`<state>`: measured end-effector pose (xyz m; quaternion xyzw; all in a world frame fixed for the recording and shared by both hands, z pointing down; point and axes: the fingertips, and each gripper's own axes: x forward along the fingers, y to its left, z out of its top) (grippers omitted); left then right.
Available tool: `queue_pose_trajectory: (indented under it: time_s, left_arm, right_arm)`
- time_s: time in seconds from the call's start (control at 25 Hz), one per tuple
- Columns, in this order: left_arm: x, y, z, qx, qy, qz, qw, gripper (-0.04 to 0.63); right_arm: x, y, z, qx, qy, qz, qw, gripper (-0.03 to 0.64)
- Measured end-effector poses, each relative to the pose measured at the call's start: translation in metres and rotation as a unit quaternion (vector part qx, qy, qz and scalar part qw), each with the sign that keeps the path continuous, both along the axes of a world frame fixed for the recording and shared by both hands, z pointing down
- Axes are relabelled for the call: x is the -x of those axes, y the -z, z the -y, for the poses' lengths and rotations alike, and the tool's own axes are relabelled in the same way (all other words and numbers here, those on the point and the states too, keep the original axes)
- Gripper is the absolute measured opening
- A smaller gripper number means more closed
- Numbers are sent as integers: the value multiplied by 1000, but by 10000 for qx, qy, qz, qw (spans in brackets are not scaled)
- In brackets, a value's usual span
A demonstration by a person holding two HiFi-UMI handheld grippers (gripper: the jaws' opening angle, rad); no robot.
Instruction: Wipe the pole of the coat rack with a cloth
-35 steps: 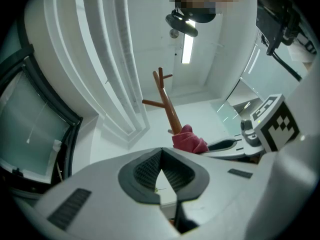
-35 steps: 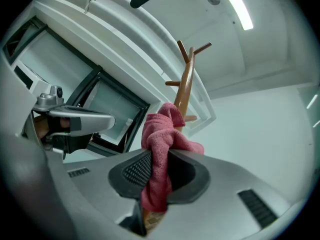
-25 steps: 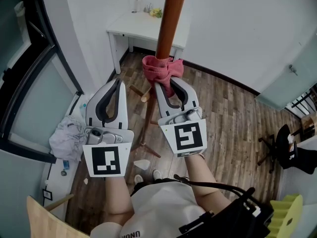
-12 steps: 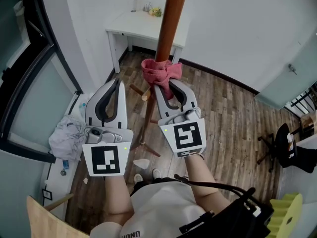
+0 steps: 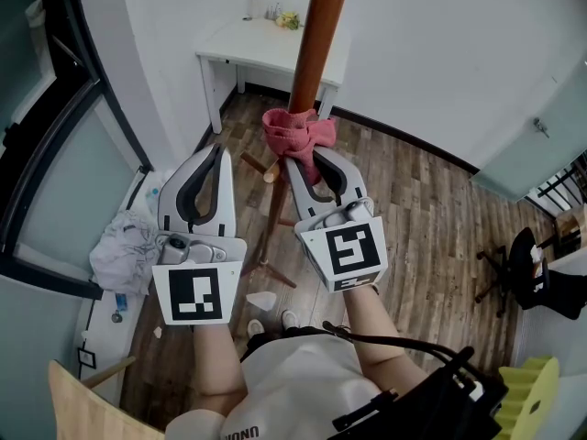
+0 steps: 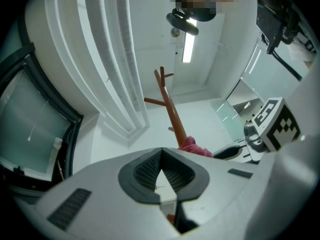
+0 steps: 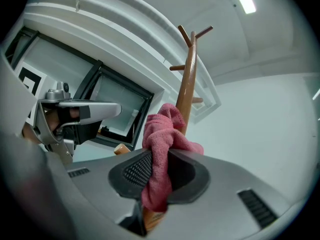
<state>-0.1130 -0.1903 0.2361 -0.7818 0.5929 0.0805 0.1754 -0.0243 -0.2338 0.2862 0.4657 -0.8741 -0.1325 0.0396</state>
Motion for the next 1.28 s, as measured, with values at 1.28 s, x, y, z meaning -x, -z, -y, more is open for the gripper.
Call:
queue_pose_trajectory:
  time_s: [1.28]
  left_arm:
    - [-5, -12, 0, 167, -30, -128, 9998, 12]
  right_arm:
    - [11, 29, -35, -436, 507, 256, 9974, 81]
